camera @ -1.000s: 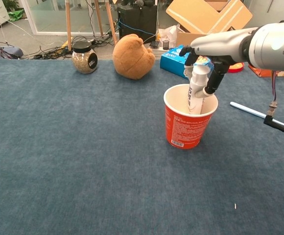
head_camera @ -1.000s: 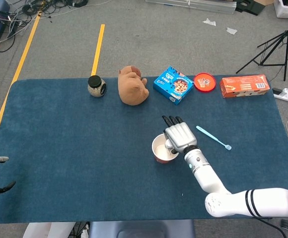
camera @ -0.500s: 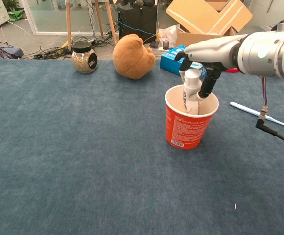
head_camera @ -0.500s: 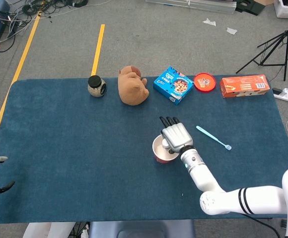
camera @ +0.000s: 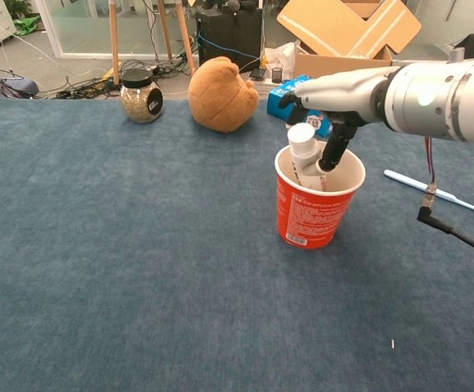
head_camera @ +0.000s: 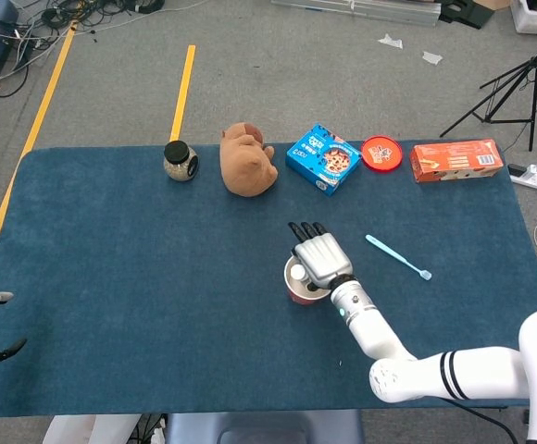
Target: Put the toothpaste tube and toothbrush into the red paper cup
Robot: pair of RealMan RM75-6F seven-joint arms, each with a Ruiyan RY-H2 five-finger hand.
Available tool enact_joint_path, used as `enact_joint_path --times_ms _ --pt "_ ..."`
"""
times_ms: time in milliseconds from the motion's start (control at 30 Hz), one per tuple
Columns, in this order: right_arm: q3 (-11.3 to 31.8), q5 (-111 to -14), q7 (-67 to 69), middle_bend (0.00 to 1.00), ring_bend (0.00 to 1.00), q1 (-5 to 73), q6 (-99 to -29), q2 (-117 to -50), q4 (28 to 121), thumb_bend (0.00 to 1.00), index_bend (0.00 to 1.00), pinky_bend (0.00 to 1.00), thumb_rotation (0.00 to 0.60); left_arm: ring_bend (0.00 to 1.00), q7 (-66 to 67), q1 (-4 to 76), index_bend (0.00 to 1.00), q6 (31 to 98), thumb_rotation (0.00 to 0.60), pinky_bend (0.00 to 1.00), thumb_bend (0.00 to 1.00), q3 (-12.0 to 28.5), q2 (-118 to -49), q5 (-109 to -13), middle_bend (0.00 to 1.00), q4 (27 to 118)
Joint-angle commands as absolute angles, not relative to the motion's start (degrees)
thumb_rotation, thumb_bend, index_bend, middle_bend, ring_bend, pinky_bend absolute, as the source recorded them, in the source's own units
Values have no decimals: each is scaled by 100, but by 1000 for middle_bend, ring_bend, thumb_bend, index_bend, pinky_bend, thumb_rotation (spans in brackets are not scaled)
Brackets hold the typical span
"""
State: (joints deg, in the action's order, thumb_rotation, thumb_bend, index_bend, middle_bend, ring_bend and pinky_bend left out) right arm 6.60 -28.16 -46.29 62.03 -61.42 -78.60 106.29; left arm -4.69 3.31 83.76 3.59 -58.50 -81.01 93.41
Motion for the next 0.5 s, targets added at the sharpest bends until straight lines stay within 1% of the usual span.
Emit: enact_joint_path --times_ms 33,133,500 --pt "664 -2870 -4568 33 0 6186 -6119 -7875 10614 193 569 103 600 256 -469 330 295 8379 600 308 0 360 -5848 -8101 355 9343" --pt "666 -2942 -4495 31 0 6166 -6095 -7881 10600 181 541 103 600 256 -474 327 295 8382 600 308 0 358 -5846 -8105 355 9344" --pt "655 -3170 -4289 30 0 6093 -6037 -7817 10655 165 484 102 600 256 -466 326 295 8384 600 308 0 361 -5846 -8106 356 9350"
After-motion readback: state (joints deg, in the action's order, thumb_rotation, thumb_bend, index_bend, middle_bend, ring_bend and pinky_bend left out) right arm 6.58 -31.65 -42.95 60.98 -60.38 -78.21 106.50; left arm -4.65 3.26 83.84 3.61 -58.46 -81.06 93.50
